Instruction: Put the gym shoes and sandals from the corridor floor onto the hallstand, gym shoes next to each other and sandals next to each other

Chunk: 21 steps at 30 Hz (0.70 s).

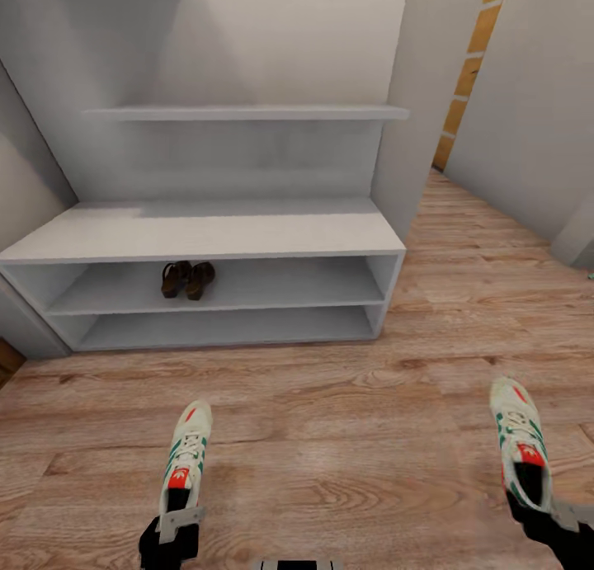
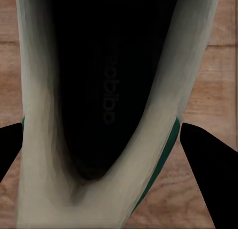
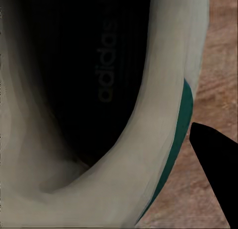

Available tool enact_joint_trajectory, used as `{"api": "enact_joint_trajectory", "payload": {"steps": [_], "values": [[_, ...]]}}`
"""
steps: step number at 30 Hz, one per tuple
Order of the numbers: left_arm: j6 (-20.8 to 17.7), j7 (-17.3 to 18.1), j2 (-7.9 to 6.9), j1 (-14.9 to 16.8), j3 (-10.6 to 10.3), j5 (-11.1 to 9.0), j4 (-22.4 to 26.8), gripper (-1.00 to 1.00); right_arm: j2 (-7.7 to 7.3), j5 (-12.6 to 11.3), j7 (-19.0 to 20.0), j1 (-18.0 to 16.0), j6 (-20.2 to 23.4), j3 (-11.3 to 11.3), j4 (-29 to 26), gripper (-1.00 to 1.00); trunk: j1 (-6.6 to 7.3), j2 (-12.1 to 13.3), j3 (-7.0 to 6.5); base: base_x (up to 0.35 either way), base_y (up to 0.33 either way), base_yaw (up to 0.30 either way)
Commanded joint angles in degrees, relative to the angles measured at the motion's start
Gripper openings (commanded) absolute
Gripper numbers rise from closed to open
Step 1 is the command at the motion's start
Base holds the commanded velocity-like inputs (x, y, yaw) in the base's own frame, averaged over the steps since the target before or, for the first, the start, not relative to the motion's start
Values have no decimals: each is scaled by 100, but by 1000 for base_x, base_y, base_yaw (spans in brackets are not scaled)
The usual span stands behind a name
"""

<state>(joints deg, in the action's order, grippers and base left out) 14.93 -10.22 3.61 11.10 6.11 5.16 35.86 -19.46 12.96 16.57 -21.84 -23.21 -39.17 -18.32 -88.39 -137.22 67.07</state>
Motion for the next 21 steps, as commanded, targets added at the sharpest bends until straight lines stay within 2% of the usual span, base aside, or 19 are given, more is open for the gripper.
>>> {"api": "enact_joint_trajectory", "payload": {"steps": [1,2,3,5,7,9,10,12,13,15,16,17,18,19,20,21], "values": [[-211,4,15,132,-13,49,23,-100,-151,70,57,-4,-21,-1134,-48,-100,1,-1,5,0,0,0],[-345,16,19,212,-38,48,32,-100,-213,64,59,-4,-19,-1291,-83,-100,1,-1,5,0,0,0],[-641,56,25,390,-90,46,46,-100,-311,55,60,-4,-13,-1564,-175,-100,1,-1,5,0,0,0],[-1105,157,31,666,-164,39,58,-100,-398,54,61,-4,-6,-1857,-359,-100,1,-1,5,0,0,0],[-1524,305,39,950,-206,30,64,-100,-442,60,59,-4,19,-2017,-569,-100,1,-1,5,0,0,0],[-1752,417,46,1144,-222,23,66,-100,-461,62,59,-4,92,-2082,-699,-100,1,-1,5,0,0,0],[-1948,528,61,1340,-233,17,64,-100,-485,63,56,-4,244,-2124,-825,-100,1,-1,5,0,0,0],[-2111,619,82,1540,-239,12,47,-100,-527,64,54,-4,489,-2155,-965,-100,1,-1,5,0,0,0],[-2261,678,106,1738,-240,5,28,-100,-585,62,52,-4,826,-2176,-1132,-100,1,-1,5,0,0,0],[-2405,717,133,1926,-241,2,15,-100,-647,58,52,-4,1240,-2192,-1326,-100,1,-1,5,0,0,0],[-2557,744,159,2105,-241,-1,3,-100,-696,52,56,-4,1690,-2205,-1550,-100,1,-1,5,0,0,0],[-2632,754,171,2190,-241,-2,-1,-100,-714,49,58,-4,1918,-2209,-1680,-100,1,-1,5,0,0,0],[-2785,770,193,2354,-242,-4,-7,-100,-741,41,61,-4,2347,-2215,-1968,-100,1,-1,5,0,0,0],[-2858,776,206,2431,-242,-4,-9,-100,-750,35,62,-4,2544,-2217,-2125,-100,1,-1,5,0,0,0],[-2995,789,235,2581,-242,-5,-14,-100,-764,27,67,-4,2894,-2220,-2466,-100,1,-1,5,0,0,0],[-3055,793,253,2652,-242,-5,-20,-100,-768,25,68,-4,3052,-2222,-2645,-100,1,-1,5,0,0,0]]}}
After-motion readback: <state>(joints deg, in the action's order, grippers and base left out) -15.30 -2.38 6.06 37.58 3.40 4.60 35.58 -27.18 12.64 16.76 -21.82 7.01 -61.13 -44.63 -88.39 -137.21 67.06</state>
